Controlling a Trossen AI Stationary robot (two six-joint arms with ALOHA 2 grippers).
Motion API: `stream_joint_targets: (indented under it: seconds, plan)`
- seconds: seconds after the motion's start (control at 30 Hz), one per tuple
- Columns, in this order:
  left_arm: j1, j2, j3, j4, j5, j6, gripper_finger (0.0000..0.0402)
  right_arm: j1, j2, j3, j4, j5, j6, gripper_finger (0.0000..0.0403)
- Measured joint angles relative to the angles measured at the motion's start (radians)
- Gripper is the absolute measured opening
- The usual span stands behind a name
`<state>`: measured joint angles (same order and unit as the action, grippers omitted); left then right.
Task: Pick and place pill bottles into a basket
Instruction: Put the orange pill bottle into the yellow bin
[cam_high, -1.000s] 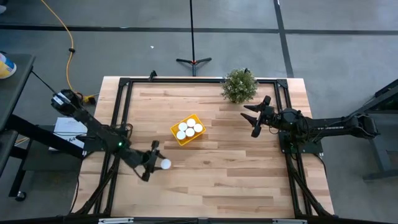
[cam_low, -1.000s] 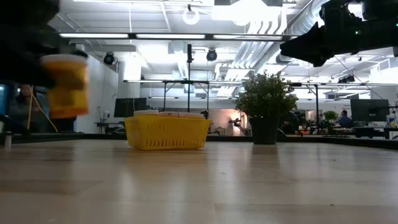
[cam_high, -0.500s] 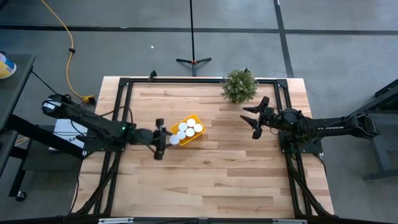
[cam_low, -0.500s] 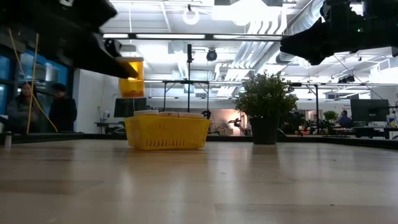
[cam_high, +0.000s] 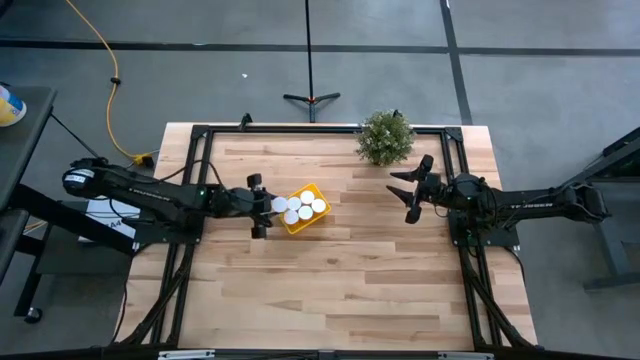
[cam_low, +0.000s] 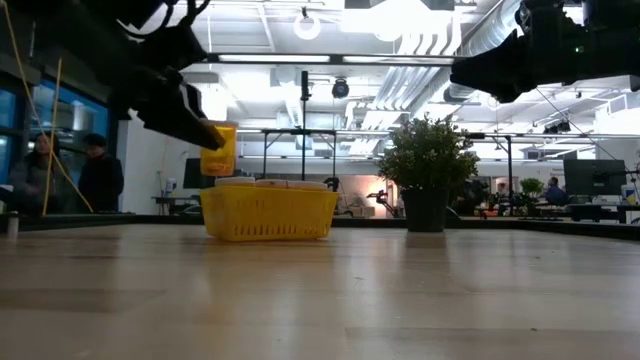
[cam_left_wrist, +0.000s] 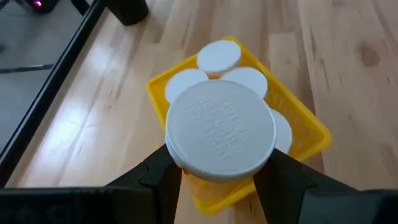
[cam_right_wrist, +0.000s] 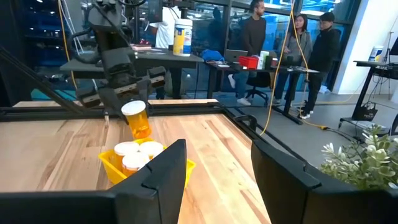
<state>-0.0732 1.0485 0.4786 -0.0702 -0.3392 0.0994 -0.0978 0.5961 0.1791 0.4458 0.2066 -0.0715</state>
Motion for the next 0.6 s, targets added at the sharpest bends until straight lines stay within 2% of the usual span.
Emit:
stream_joint_targets:
  seconds: [0.2,0.6]
  plan:
    - [0.008,0.000,0.000,0.004,0.067,-0.018,0.0207,0.000,0.000,0.000,0.000,0.000,0.000,0.0172]
    - [0.008,0.037,0.000,0.010,0.067,-0.028,0.0207,0.000,0.000,0.000,-0.001,0.000,0.000,0.0172]
